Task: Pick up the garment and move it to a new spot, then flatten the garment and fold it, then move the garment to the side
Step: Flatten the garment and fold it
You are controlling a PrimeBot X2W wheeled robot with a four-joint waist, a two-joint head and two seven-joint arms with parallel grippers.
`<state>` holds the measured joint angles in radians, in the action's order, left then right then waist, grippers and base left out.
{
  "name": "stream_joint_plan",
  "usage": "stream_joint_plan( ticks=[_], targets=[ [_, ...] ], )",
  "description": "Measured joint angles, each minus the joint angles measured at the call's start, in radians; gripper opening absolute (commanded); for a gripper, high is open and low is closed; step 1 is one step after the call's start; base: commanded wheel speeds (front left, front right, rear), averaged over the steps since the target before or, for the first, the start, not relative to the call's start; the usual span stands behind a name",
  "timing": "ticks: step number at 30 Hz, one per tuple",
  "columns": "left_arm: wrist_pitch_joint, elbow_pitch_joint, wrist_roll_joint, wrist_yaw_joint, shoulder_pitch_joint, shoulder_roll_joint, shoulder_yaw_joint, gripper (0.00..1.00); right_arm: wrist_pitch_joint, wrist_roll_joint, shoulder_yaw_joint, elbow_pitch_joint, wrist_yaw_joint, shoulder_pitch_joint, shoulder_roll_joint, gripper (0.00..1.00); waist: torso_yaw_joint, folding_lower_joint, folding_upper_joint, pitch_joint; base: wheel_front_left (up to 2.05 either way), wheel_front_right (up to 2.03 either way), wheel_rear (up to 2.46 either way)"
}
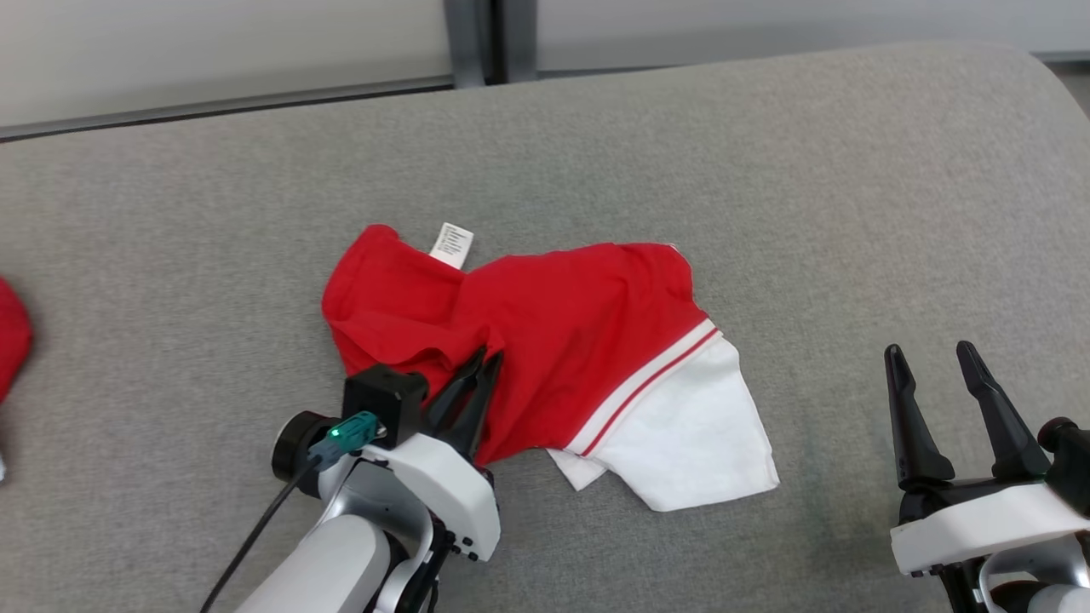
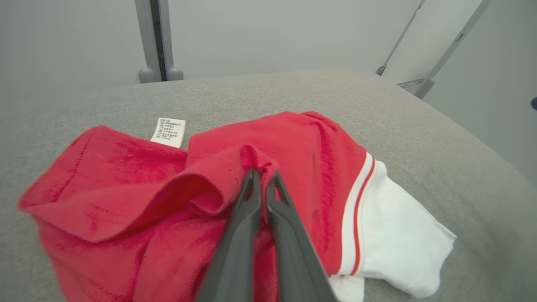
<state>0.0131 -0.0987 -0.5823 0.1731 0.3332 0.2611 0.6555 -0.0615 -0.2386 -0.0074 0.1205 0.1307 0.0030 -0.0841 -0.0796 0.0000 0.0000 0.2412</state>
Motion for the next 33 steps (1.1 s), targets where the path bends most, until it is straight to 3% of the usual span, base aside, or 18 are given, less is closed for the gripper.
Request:
stream_joint_plan(
  ticks=[3, 4, 5, 9, 14, 23, 33],
  targets=[
    [-0.005, -0.069, 0.000, -0.024, 0.025, -0.027, 0.019, 0.04, 0.009, -0.006, -0.003, -0.009, 0.000, -0.002, 0.003, 1.00, -0.027, 0.0000, 0.0000, 0.028, 0.00, 0.00, 0.00],
    [-0.012, -0.085, 0.000, -0.028, 0.030, -0.033, 0.020, 0.85, 0.010, -0.006, -0.004, -0.011, 0.000, -0.002, 0.004, 1.00, -0.033, 0.0000, 0.0000, 0.035, 0.00, 0.00, 0.00],
    [-0.024, -0.101, 0.001, -0.030, 0.036, -0.038, 0.021, 1.00, 0.012, -0.006, -0.006, -0.012, 0.000, -0.003, 0.004, 1.00, -0.037, 0.0000, 0.0000, 0.042, 0.00, 0.00, 0.00],
    [-0.095, -0.111, 0.008, -0.048, 0.047, -0.057, 0.021, 1.00, 0.018, -0.005, -0.015, -0.016, 0.000, -0.003, 0.005, 1.00, -0.026, 0.0000, 0.0000, 0.047, 0.00, 0.00, 0.00],
    [-0.193, -0.061, 0.020, -0.048, 0.041, -0.038, -0.009, 1.00, 0.016, 0.002, -0.019, -0.010, 0.000, -0.004, -0.001, 1.00, 0.016, 0.0000, 0.0000, 0.030, 0.00, 0.00, 0.00],
    [-0.256, 0.056, 0.012, 0.028, -0.053, 0.073, -0.166, 1.00, -0.010, 0.012, -0.025, 0.003, 0.000, 0.006, -0.010, 1.00, 0.092, 0.0000, 0.0000, -0.033, 0.00, 0.00, 0.00],
    [-0.270, 0.071, -0.029, 0.034, -0.219, 0.158, -0.267, 1.00, -0.035, 0.012, -0.015, 0.000, 0.000, 0.063, -0.020, 1.00, 0.128, 0.0000, 0.0000, -0.127, 0.00, 0.00, 0.00]
  ],
)
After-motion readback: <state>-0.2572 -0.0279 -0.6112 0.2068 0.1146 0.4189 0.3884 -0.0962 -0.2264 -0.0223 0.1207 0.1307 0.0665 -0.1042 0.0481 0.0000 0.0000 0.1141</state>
